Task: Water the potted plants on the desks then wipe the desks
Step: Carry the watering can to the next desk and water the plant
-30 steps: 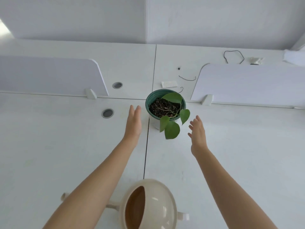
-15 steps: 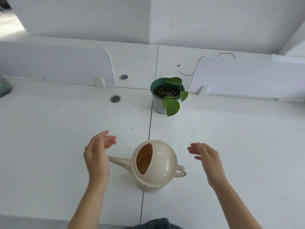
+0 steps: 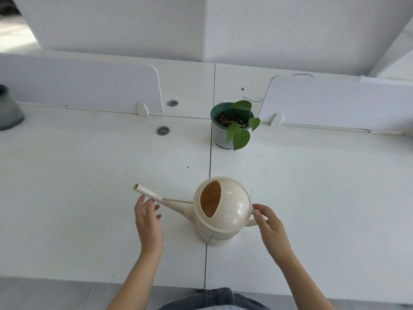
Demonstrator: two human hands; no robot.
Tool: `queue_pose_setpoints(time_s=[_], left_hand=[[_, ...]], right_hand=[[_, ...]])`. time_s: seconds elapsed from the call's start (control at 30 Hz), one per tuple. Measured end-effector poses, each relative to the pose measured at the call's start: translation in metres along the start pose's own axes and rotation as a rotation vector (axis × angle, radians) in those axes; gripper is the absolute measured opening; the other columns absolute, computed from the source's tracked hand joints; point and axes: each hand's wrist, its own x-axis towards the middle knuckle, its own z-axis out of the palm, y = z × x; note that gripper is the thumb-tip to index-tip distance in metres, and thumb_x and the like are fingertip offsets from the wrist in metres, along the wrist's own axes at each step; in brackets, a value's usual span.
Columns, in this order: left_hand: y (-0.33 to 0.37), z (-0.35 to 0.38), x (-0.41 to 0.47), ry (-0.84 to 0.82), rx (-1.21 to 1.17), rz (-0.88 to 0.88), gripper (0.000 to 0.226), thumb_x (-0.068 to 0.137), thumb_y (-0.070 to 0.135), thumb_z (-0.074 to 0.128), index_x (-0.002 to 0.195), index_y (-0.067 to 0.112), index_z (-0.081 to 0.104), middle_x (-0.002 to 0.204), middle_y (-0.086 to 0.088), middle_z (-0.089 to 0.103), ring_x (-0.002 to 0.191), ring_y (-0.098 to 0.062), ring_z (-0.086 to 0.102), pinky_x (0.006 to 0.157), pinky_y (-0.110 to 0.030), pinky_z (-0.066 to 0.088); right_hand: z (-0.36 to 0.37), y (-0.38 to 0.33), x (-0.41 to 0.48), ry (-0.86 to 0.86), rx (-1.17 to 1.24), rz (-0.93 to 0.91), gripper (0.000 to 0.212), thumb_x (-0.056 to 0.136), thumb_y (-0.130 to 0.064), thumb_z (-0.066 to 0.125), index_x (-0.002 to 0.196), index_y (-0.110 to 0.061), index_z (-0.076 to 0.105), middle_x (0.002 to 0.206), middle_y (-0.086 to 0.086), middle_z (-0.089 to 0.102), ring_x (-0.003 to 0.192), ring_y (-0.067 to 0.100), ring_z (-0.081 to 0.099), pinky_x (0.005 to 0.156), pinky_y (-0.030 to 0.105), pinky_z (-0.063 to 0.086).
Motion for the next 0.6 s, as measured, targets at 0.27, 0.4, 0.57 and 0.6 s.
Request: queue_pose_setpoints(time_s=[0.27,0.4,0.57,0.6], left_hand=[[0.004,0.011,0.001,-0.240,-0.141,-0.075,0.027,0.097,0.015,0.036,0.120,0.028,0.031,0.115,-0.011,0.054,0.108,-0.027,0.052,0.098,-0.042,0.041],[0.000,0.010,0.001,-0.248,-0.145,-0.078,0.035,0.097,0.015,0.035,0.131,0.021,0.029,0.112,-0.012,0.055,0.107,-0.027,0.053,0.095,-0.041,0.043],[-0.002,0.012,0.001,-0.233,-0.138,-0.069,0.041,0.097,0.016,0.035,0.137,0.015,0.025,0.111,-0.013,0.055,0.107,-0.027,0.053,0.094,-0.040,0.043],[-0.001,0.012,0.000,-0.231,-0.136,-0.067,0.038,0.097,0.016,0.035,0.134,0.016,0.027,0.110,-0.014,0.055,0.106,-0.027,0.053,0.095,-0.041,0.043]], right_hand=[[0.002,0.011,0.005,-0.010,-0.075,-0.047,0.018,0.094,-0.021,0.043,0.096,-0.031,0.058,0.101,-0.001,0.065,0.096,0.014,0.057,0.073,0.004,0.039],[0.002,0.007,0.005,-0.029,-0.049,-0.053,0.021,0.095,-0.018,0.041,0.089,-0.031,0.056,0.087,-0.007,0.062,0.076,-0.012,0.055,0.067,0.001,0.037],[-0.003,0.009,0.009,-0.121,-0.092,-0.017,0.018,0.097,-0.024,0.036,0.090,-0.028,0.051,0.094,-0.002,0.058,0.090,0.005,0.053,0.079,0.012,0.038],[-0.007,0.009,0.011,-0.156,-0.096,0.002,0.017,0.097,-0.026,0.035,0.091,-0.026,0.051,0.096,-0.001,0.056,0.093,0.011,0.051,0.081,0.017,0.038]])
